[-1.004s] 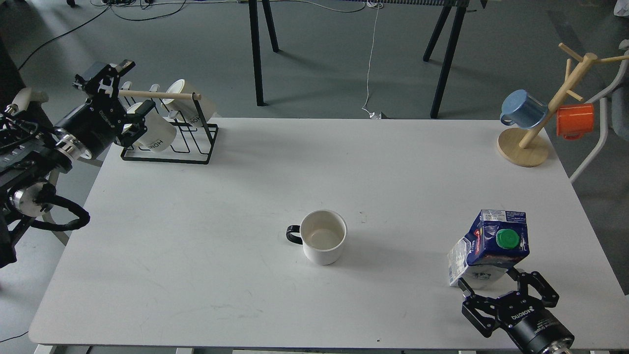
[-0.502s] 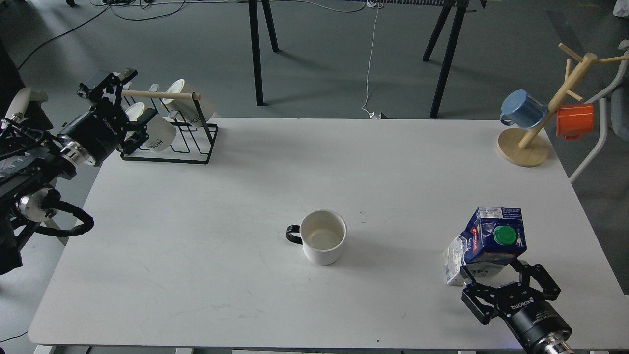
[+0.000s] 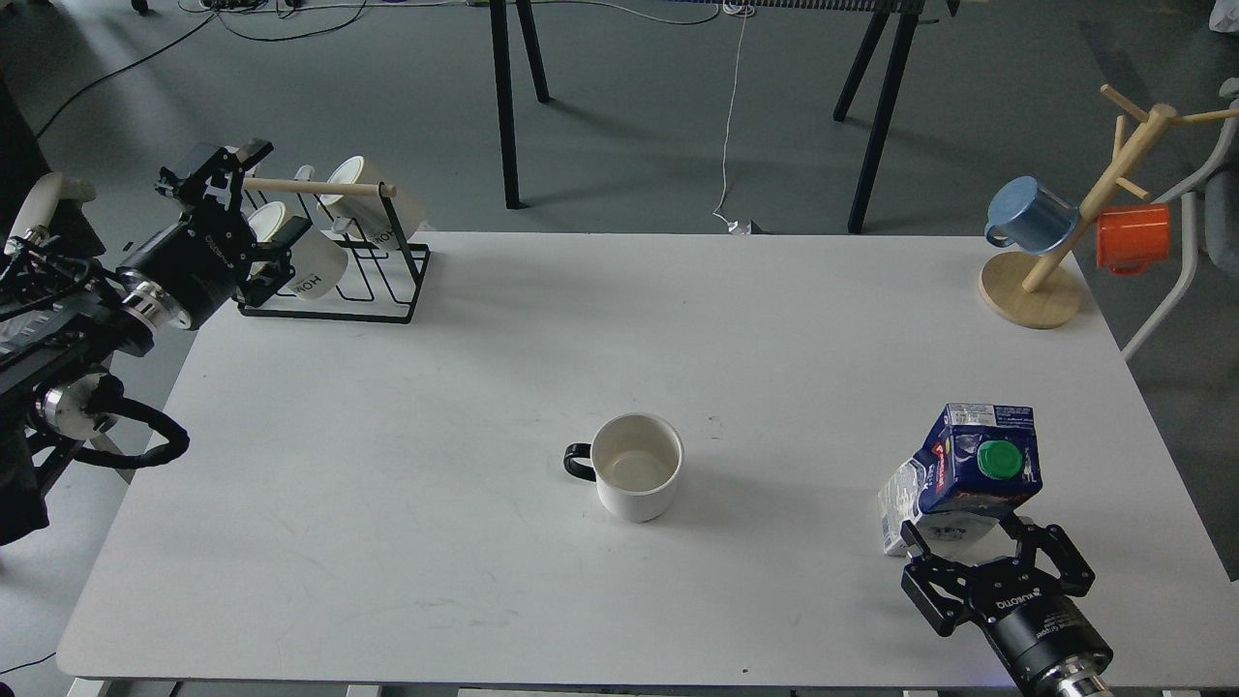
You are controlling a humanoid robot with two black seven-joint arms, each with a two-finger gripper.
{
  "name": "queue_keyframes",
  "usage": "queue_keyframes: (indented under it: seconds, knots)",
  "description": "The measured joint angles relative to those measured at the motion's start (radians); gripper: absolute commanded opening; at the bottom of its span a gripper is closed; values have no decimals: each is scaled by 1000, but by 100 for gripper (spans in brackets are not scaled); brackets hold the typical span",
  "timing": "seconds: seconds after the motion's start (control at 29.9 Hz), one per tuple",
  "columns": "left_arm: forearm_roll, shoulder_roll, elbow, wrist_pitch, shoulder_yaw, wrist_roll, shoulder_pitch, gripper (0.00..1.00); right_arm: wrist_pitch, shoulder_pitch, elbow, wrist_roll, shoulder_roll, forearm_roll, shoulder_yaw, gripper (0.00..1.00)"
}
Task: Place cup and milk with both arms
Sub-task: 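Carry the milk carton with the right gripper beside the white mug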
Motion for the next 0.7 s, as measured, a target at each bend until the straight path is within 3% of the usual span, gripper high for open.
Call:
queue_keyframes:
  seconds: [0.7]
  knots:
    - [1, -26, 46, 0, 2, 0, 9, 97, 0, 34, -41, 24, 59, -13, -10, 98]
